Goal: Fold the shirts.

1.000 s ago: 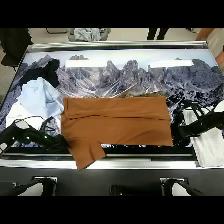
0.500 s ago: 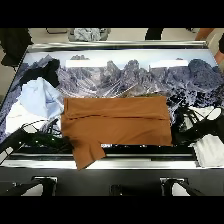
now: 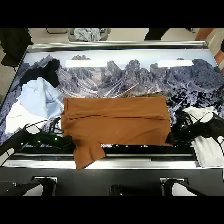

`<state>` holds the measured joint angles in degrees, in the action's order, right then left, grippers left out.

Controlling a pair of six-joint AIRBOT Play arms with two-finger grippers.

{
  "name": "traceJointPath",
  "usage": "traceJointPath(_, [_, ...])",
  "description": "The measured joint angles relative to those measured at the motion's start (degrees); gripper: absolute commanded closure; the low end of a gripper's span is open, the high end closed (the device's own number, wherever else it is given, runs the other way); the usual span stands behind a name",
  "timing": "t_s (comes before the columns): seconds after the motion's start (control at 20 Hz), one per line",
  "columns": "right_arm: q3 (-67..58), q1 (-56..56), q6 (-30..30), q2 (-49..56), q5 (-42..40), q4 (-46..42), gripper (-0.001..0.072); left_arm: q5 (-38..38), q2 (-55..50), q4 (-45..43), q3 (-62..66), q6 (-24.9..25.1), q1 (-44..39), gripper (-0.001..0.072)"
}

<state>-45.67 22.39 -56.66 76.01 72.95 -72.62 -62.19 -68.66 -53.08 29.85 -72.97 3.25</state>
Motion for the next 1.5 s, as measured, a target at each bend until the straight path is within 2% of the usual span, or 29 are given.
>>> traceJointPath(0.05, [0.1,0.0,0.0,0.9,-0.5,1.4,0.0609,0.2,0.3,-0.1,0.0,0.0,0.0,0.0676])
traceJointPath(0.1, [0.2,0.0,-0.2,1.9,-1.1,2.4,0.067,0.3,0.5,-0.1,0.0,0.0,0.0,0.0676])
traceJointPath(0.25, [-0.2,-0.1,0.3,3.0,-0.4,3.4,0.0671,0.7,1.1,-0.9,0.6,0.5,0.0,0.0678])
traceJointPath(0.45, [-4.3,0.0,6.3,1.2,0.2,3.1,0.0674,0.3,6.1,-0.8,5.6,1.0,0.0,0.0681])
traceJointPath(0.7, [-13.8,-3.4,8.9,0.2,-2.6,4.9,0.0674,0.4,8.0,-3.0,15.6,-3.3,0.5,0.0681])
traceJointPath(0.95, [-29.3,-8.6,3.9,11.2,-9.7,3.8,0.0673,2.5,-4.6,-3.9,29.9,-4.2,2.8,0.0681])
traceJointPath(1.25, [-43.0,-11.7,-1.3,26.5,-10.8,5.2,0.067,0.6,-25.6,-1.2,48.9,-4.3,3.1,0.0674])
traceJointPath(1.3, [-43.8,-11.9,-2.0,27.9,-10.5,5.1,0.0668,0.0,-28.1,-0.9,50.5,-4.9,3.1,0.061])
traceJointPath(1.35, [-44.4,-12.0,-2.4,28.8,-10.3,5.0,0.0634,-0.6,-29.9,-0.9,51.5,-5.5,3.1,0.0424])
traceJointPath(1.4, [-44.9,-12.0,-2.9,29.4,-9.9,4.9,0.0358,-1.3,-31.2,-0.7,52.4,-5.8,3.2,0.0241])
traceJointPath(1.45, [-45.3,-12.0,-3.1,29.6,-9.7,4.7,0.0104,-1.7,-32.0,-0.6,53.2,-6.2,3.2,0.0234])
traceJointPath(1.5, [-45.6,-11.6,-3.1,29.5,-9.4,4.8,0.0078,-2.5,-32.4,-0.5,54.2,-6.4,3.3,0.0245])
